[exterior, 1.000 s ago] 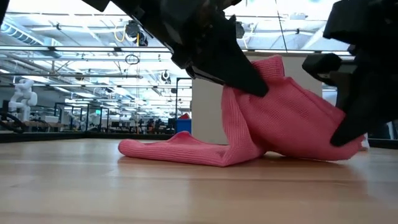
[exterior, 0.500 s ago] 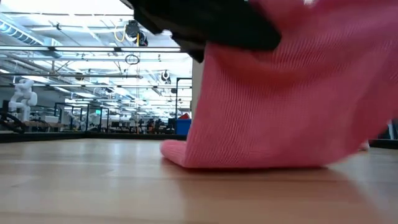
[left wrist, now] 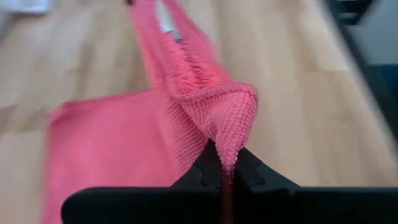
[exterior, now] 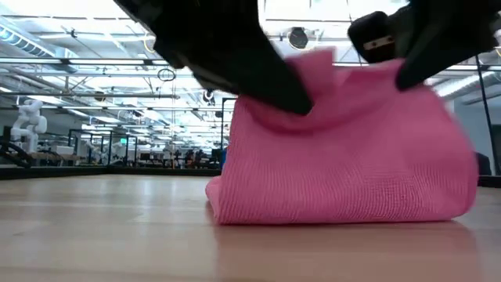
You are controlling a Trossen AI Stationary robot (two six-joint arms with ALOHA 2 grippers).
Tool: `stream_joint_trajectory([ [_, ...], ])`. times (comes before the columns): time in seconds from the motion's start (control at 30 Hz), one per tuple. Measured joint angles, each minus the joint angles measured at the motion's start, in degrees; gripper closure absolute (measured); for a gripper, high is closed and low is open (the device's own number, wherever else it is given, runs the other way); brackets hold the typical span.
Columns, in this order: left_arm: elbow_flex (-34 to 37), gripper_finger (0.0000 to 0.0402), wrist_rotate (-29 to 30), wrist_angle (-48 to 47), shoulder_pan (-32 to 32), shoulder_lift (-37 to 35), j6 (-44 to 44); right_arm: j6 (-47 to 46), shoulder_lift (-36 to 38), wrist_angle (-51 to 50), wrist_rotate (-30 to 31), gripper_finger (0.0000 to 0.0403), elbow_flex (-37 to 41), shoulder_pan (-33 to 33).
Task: Fold towel
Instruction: Fold the pink microfiber towel
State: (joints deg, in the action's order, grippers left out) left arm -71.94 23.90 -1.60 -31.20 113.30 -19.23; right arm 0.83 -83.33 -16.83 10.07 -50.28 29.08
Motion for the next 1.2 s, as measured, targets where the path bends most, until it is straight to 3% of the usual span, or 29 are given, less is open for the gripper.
stream_joint_trajectory([
  [0.27, 0.0, 0.0399, 14.2, -4.1, -0.9, 0.1, -7.2, 2.4, -0.2, -0.9, 0.0, 0.0403, 0.0, -5.9],
  [0.47, 2.0, 0.0393, 15.3, -5.4, -0.6, 0.1, -12.5, 3.3, -0.8, 0.0, -1.7, 0.0403, 0.0, -8.9],
  [0.67, 6.9, 0.0357, 15.5, -5.4, 0.2, 0.1, -19.6, 4.7, -5.1, 2.7, -1.6, 0.0386, 0.0, -10.8],
  [0.9, 8.2, 0.028, 15.8, -5.0, 1.0, 0.1, -18.7, 4.5, -9.5, 3.9, 2.1, 0.0313, 0.0, -12.6],
  [1.07, 8.2, 0.022, 20.2, -4.9, 1.2, 0.1, -18.2, 2.9, -9.2, 4.1, 4.8, 0.0243, 0.0, -13.0],
  [1.2, 8.2, 0.0185, 23.5, -5.0, 1.2, 0.1, -17.8, 2.9, -7.8, 4.1, 8.2, 0.021, 0.0, -12.8],
])
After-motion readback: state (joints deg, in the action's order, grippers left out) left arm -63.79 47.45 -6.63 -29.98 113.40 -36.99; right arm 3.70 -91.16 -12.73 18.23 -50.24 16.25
